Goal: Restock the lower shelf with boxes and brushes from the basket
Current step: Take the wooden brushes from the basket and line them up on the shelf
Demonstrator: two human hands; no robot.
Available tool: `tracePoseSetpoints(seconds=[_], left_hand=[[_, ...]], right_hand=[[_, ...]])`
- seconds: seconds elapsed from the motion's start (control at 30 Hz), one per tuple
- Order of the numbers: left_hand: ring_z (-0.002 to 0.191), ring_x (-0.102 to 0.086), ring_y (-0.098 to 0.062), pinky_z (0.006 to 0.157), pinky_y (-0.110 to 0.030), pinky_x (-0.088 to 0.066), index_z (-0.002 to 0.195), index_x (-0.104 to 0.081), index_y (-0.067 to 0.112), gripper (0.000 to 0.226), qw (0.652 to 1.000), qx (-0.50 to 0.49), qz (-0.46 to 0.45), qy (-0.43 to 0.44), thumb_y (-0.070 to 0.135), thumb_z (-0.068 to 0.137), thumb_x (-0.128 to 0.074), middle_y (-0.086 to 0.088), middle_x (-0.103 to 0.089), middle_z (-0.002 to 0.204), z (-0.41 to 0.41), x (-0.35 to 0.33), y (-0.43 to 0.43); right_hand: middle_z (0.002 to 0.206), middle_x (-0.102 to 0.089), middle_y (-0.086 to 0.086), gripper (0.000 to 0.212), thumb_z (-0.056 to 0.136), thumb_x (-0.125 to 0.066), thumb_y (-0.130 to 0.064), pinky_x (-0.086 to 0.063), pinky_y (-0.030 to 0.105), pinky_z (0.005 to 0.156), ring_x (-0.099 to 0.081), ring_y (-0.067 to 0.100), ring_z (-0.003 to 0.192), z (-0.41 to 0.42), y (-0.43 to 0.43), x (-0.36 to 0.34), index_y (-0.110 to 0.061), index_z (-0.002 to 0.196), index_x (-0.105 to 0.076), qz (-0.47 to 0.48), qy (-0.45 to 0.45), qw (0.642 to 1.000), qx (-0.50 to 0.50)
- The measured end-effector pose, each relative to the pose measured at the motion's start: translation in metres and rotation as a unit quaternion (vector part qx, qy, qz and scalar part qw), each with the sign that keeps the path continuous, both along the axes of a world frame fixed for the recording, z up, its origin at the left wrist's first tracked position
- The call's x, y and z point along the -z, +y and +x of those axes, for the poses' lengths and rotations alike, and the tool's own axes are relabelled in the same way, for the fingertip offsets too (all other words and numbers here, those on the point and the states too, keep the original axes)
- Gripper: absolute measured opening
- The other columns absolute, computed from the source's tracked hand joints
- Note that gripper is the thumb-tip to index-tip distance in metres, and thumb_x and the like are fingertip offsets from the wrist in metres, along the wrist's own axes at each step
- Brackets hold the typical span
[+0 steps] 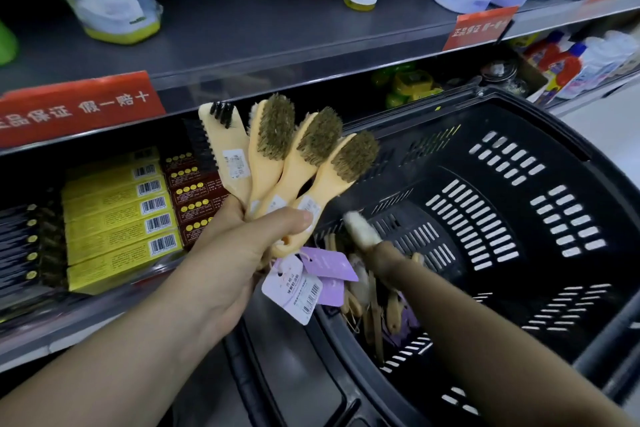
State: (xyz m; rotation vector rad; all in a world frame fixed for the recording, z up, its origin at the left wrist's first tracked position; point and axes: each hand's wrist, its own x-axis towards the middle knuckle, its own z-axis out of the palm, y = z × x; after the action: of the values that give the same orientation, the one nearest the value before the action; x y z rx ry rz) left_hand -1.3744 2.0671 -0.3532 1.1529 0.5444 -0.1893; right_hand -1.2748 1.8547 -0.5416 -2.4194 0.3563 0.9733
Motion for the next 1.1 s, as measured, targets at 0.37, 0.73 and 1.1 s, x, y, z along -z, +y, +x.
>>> tracePoseSetpoints(seconds=[0.37, 0.73, 1.1], left_hand=[[0.087, -0.066, -0.017, 0.065, -0.033, -0.054, 0.107, -0.051, 0.027, 0.061, 0.989, -0.079, 0.114, -0.055, 0.023, 0.05, -0.071, 0.003, -0.068, 0.102, -0.011, 0.003, 0.003], [0.088, -0.067, -0.015, 0.066, -0.029, -0.054, 0.095, -0.05, 0.029, 0.053, 0.997, -0.059, 0.043, -0.032, 0.024, 0.048, -0.073, 0.001, -0.067, 0.103, -0.014, 0.006, -0.005], [0.103, -0.062, -0.033, 0.07, -0.033, -0.05, 0.127, -0.051, 0.007, 0.069, 0.985, -0.053, -0.166, -0.003, 0.009, 0.062, -0.074, -0.016, -0.064, 0.119, -0.031, -0.002, -0.018]], right_hand=[[0.073, -0.059, 0.002, 0.045, 0.096, -0.04, -0.035, -0.053, 0.03, 0.064, -0.058, 0.018, 0.065, -0.048, 0.014, -0.191, -0.01, 0.085, -0.076, 0.536, 0.039, 0.808, 0.243], [0.078, -0.063, 0.011, 0.032, 0.092, -0.047, -0.018, -0.053, 0.04, 0.073, -0.06, 0.025, 0.072, -0.072, 0.021, -0.21, 0.005, 0.111, -0.059, 0.535, 0.015, 0.81, 0.24], [0.096, -0.072, 0.011, 0.034, 0.084, -0.05, -0.03, -0.055, 0.02, 0.049, -0.071, 0.015, 0.069, -0.079, 0.035, -0.259, -0.012, 0.072, -0.076, 0.566, 0.115, 0.802, 0.15]])
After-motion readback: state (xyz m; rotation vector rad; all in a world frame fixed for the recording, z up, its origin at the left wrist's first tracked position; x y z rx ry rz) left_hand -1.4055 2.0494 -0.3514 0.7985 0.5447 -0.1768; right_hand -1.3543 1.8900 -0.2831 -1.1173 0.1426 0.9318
